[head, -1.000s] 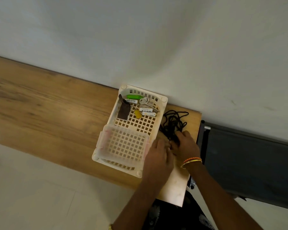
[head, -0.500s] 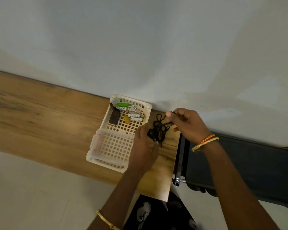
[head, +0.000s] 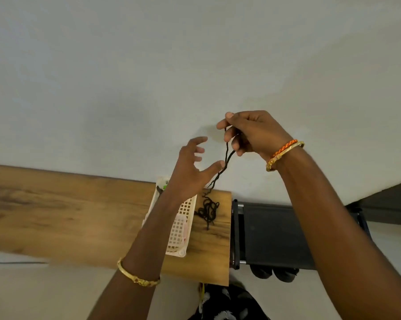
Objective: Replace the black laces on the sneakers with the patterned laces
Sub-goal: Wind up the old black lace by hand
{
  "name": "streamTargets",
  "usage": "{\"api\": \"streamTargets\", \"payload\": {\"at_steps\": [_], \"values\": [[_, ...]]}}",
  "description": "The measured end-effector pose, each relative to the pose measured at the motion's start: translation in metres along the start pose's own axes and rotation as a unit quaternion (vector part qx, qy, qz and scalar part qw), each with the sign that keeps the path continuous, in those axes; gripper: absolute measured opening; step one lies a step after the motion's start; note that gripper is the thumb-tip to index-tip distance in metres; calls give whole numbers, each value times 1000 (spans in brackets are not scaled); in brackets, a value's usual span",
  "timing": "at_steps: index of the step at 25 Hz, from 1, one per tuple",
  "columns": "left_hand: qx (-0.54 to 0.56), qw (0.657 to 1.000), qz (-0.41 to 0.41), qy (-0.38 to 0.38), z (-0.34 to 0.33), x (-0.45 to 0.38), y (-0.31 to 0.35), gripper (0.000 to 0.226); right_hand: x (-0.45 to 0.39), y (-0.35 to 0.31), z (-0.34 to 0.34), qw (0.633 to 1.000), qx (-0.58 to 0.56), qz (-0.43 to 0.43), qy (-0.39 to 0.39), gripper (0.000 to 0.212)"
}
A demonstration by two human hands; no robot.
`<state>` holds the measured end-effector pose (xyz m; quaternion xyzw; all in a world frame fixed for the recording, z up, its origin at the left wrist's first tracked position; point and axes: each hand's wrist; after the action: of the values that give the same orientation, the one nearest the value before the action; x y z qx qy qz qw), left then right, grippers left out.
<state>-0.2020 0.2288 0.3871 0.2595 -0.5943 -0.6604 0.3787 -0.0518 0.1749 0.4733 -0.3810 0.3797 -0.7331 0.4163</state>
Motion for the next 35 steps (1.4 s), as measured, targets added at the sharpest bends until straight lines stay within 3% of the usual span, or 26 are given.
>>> {"api": "streamTargets", "payload": {"at_steps": [2,4,7,9,12,14,16,17,20,22,27,33,35], "values": [[-26,997,-53,-52,-5,-3,37,69,10,-16,12,996,84,24,1,31],[30,994,-62,-88,-15,-7,71,56,19,-27,26,991,131,39,15,31],[10,989,-91,-118,-31,-8,111,22,33,-30,62,995,87,38,23,27],[-28,988,-116,-95,-40,-10,128,26,43,-22,94,998,39,32,36,25],[53,996,-48,-46,-54,-13,156,29,53,1,138,996,25,27,82,22],[198,978,42,-51,-70,-10,179,26,61,19,155,969,148,7,199,18],[321,941,87,-61,-92,-6,201,25,74,28,154,939,156,48,304,20],[362,925,95,-70,-105,-4,213,25,83,26,148,947,97,101,288,18],[406,905,101,-80,-142,2,242,24,101,13,134,979,-47,176,91,21],[417,902,91,-58,-160,6,256,22,102,14,153,979,-81,176,57,19],[454,888,73,-17,-166,5,270,21,120,21,229,988,-16,138,68,18],[521,852,30,46,-156,3,271,15,149,13,309,982,27,101,159,21],[435,896,93,-14,-157,13,276,20,157,0,321,977,40,121,170,22]]}}
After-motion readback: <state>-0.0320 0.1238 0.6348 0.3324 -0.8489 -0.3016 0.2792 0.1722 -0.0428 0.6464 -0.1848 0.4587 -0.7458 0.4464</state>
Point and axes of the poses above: each hand's wrist, its own x-axis away from the middle knuckle, its own z-axis out of the back of the hand, y = z × x, and after that the axes turned 15 degrees about x, right-handed
